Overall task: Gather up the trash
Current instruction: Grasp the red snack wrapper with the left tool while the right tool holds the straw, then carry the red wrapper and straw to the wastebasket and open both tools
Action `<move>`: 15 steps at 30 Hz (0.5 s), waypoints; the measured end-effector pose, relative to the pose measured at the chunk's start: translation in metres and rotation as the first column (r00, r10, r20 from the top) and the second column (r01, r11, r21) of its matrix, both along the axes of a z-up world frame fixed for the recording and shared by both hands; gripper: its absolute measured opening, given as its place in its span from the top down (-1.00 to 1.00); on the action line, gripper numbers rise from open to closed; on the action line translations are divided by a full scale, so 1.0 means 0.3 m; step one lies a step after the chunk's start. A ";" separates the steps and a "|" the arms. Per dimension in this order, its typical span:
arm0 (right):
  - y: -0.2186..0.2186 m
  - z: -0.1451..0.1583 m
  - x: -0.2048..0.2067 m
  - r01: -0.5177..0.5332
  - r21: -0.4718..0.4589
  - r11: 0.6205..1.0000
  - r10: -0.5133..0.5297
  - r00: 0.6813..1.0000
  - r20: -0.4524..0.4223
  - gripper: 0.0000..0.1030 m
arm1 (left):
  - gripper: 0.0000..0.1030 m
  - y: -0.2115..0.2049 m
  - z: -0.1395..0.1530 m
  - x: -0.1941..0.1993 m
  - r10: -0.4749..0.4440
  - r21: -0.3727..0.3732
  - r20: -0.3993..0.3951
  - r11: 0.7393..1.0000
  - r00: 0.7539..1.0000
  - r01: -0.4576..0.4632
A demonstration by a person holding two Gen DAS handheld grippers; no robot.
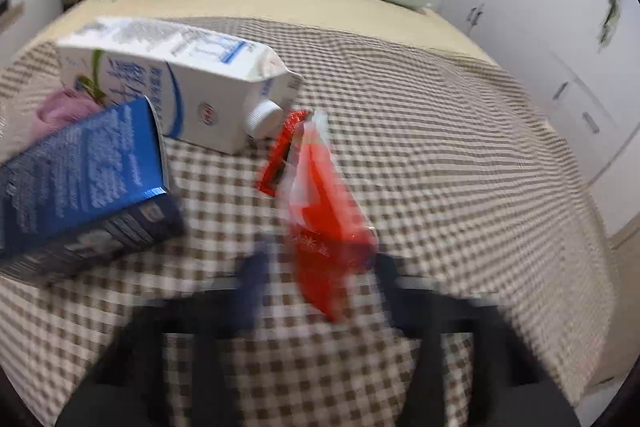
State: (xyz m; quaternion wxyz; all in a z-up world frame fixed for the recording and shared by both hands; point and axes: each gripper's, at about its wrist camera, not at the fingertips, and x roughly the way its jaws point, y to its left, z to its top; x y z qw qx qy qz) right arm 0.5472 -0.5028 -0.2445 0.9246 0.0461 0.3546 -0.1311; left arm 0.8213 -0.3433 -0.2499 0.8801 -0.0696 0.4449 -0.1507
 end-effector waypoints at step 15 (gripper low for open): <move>-0.180 0.166 -0.716 0.044 0.077 0.996 -0.051 0.995 0.085 0.90 | 0.81 0.086 0.311 -0.943 -0.348 -0.232 0.195 0.892 0.917 0.387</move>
